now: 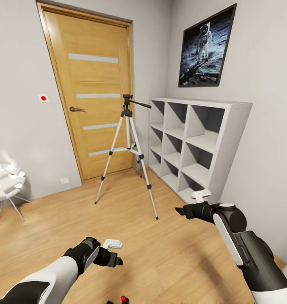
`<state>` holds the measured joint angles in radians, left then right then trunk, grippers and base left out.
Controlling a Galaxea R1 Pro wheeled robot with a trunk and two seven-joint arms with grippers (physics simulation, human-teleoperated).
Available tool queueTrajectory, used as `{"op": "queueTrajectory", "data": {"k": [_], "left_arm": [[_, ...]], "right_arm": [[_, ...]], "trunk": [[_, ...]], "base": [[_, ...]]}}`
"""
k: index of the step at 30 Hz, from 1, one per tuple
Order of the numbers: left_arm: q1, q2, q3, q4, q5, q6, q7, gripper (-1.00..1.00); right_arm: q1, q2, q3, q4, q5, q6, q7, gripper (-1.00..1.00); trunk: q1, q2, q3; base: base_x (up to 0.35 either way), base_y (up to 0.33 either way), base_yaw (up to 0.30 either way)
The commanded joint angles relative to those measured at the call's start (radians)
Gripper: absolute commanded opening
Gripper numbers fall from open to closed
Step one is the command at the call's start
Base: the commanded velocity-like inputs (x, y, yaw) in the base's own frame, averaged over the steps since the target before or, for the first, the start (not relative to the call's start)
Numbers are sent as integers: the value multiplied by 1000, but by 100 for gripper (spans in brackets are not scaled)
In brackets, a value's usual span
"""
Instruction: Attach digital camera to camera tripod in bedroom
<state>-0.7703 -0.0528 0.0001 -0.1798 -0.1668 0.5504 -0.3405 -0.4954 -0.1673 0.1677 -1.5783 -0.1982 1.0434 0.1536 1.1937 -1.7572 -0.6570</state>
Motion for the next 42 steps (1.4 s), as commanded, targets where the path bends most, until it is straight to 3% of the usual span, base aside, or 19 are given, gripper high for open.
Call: {"op": "queueTrajectory", "data": {"k": [1, 6, 12, 18, 21, 38, 42], "left_arm": [[0, 2, 1, -2, -9, 3, -7, 100], [4, 8, 4, -2, -8, 3, -4, 100], [22, 10, 72, -1, 0, -6, 83, 100], [31, 10, 110, 0, 0, -32, 137, 100], [43, 7, 113, 1, -5, -38, 148, 100], [57, -5, 109, 0, -9, -45, 140, 100], [60, -8, 91, 1, -9, -50, 140, 100]], "right_arm": [[-1, 0, 0, -2, -2, 4, 0, 100], [-4, 9, 1, -4, -2, 4, 0, 100], [-4, 44, 6, 8, 4, 4, -1, 100], [0, 59, 64, 8, 8, 4, -5, 100], [1, 62, 82, -4, 9, 4, -6, 100], [1, 60, 89, -34, 0, 4, 0, 100], [1, 56, 90, -35, 0, 4, 1, 100]], "trunk": [[4, -8, -5], [23, -43, -21], [46, -85, -40], [69, -127, -59], [81, -148, -68], [146, -267, -121], [161, -295, -134]], "base": [[0, 0, -109], [0, 0, -58], [0, 0, -14], [0, 0, -3], [0, 0, -1], [0, 0, 0], [0, 0, 0]]}}
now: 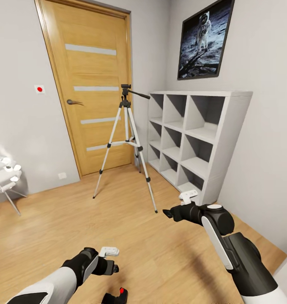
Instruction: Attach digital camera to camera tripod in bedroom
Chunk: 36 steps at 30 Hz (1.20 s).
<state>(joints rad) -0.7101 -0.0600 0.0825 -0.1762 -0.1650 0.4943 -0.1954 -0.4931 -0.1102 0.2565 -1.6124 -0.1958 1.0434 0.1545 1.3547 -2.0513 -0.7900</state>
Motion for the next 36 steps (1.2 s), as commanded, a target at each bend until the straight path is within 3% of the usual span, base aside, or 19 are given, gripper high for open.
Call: {"op": "queueTrajectory", "data": {"k": [1, 6, 9, 20, 29, 32, 34, 36], "left_arm": [[5, -1, -19, -2, -10, 4, -6, 100], [18, -1, -88, -1, -9, 1, -8, 100], [21, 3, -105, 0, -10, 1, -10, 100], [23, 1, -144, -2, -10, -1, -13, 100], [16, -2, -170, -7, -11, -29, -3, 100], [18, 2, -172, -7, -11, -57, -1, 100], [22, 3, -172, -3, -9, -123, 0, 100], [23, 3, -172, -1, -8, -146, 0, 100]], "right_arm": [[-1, -3, -1, -1, -2, 4, 0, 100], [-1, -6, -7, -1, -3, 4, 0, 100], [-1, -9, -9, -2, -3, 4, 1, 100], [-1, -14, -11, -1, -3, 4, 69, 100], [-6, -17, -13, -2, -2, 4, 86, 100], [-7, -18, -13, -2, -2, 4, 87, 100], [-6, -17, -12, -2, -1, 4, 87, 100], [-5, -16, -10, -2, 0, 4, 87, 100]], "trunk": [[4, -8, -4], [23, -43, -20], [34, -64, -29], [77, -141, -64], [111, -204, -92], [123, -225, -101], [130, -239, -108], [138, -253, -114]], "base": [[0, 0, 0], [0, 0, 0], [0, 0, 0], [0, 0, 0], [0, 0, 0], [0, 0, 0], [0, 0, 0], [0, 0, 0]]}}
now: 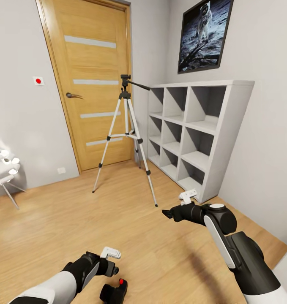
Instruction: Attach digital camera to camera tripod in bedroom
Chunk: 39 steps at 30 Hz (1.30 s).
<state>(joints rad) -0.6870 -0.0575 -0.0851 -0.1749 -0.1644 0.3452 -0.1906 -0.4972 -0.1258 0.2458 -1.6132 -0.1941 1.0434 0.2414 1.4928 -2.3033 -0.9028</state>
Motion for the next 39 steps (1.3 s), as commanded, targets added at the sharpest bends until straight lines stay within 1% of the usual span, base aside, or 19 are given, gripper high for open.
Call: {"op": "queueTrajectory", "data": {"k": [1, 2, 5, 10, 16, 22, 25, 28, 32, 39], "left_arm": [[2, 0, -4, -1, -7, -15, -4, 100], [6, 1, -3, 2, -5, -41, -5, 100], [12, 7, -3, 4, -4, -66, -9, 100], [41, 13, 0, 6, -4, -98, -8, 100], [63, 13, -3, 6, -12, -169, 10, 100], [86, 15, 2, 6, -10, -280, 19, 100], [90, 15, 4, 6, -8, -317, 22, 100], [92, 15, 5, 5, -6, -332, 22, 100], [94, 14, 7, 4, -1, -347, 22, 100], [92, 16, 8, 4, 7, -348, 9, 100]], "right_arm": [[0, 1, 3, -1, 0, 4, 0, 100], [1, 4, 8, -1, 3, 4, -1, 100], [2, 7, 13, -1, 6, 4, -2, 100], [3, 2, 5, -1, 8, 4, -1, 100], [3, 7, 2, -1, 8, 4, -2, 100], [3, 8, 3, -1, 9, 4, -4, 100], [3, 7, 2, -1, 9, 4, -4, 100], [2, 8, 2, -1, 9, 4, -4, 100], [2, 8, 3, -1, 9, 4, -5, 100], [2, 8, 4, -1, 9, 4, -5, 100]], "trunk": [[4, -8, -4], [8, -15, -7], [19, -36, -17], [38, -71, -32], [61, -113, -51], [84, -155, -70], [96, -176, -79], [107, -197, -89], [109, -198, -104], [112, -199, -131]], "base": [[0, 0, 0], [0, 0, 0], [0, 0, 0], [0, 0, 0], [0, 0, 0], [0, 0, 0], [0, 0, 0], [0, 0, 0], [0, 0, 0], [0, 0, 0]]}}
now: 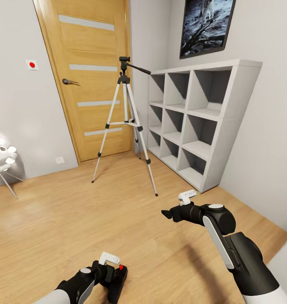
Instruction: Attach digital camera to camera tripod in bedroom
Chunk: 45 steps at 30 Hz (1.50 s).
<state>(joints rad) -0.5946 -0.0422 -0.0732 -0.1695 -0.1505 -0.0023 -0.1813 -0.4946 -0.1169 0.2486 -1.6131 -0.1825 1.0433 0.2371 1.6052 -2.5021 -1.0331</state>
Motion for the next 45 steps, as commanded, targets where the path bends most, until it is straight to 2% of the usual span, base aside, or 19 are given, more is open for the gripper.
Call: {"op": "queueTrajectory", "data": {"k": [1, 16, 23, 28, 35, 45], "left_arm": [[-1, 0, -4, -1, -6, 0, -2, 100], [-4, 0, 0, -1, -3, 0, -38, 100], [-4, 0, 51, -4, 12, -1, -31, 100], [-11, 7, 68, -8, 16, -1, -30, 100], [-46, 28, 74, -11, 23, 1, -37, 100], [-73, 25, 73, -12, 14, 8, -42, 100]], "right_arm": [[-1, -1, 1, -1, -3, 4, -1, 100], [-4, -6, -1, -1, -3, 4, 1, 100], [-3, -5, 4, -1, -3, 4, 1, 100], [-4, -3, 4, -1, -3, 4, 1, 100], [-10, -2, 0, -1, -3, 4, 3, 100], [-14, 2, -1, -1, -3, 4, 5, 100]], "trunk": [[0, -1, -5], [7, -4, -63], [10, -6, -90], [12, -7, -109], [15, -9, -136], [20, -11, -175]], "base": [[0, 0, 0], [0, 0, 0], [0, 0, 0], [0, 0, 0], [0, 0, 0], [0, 0, 0]]}}
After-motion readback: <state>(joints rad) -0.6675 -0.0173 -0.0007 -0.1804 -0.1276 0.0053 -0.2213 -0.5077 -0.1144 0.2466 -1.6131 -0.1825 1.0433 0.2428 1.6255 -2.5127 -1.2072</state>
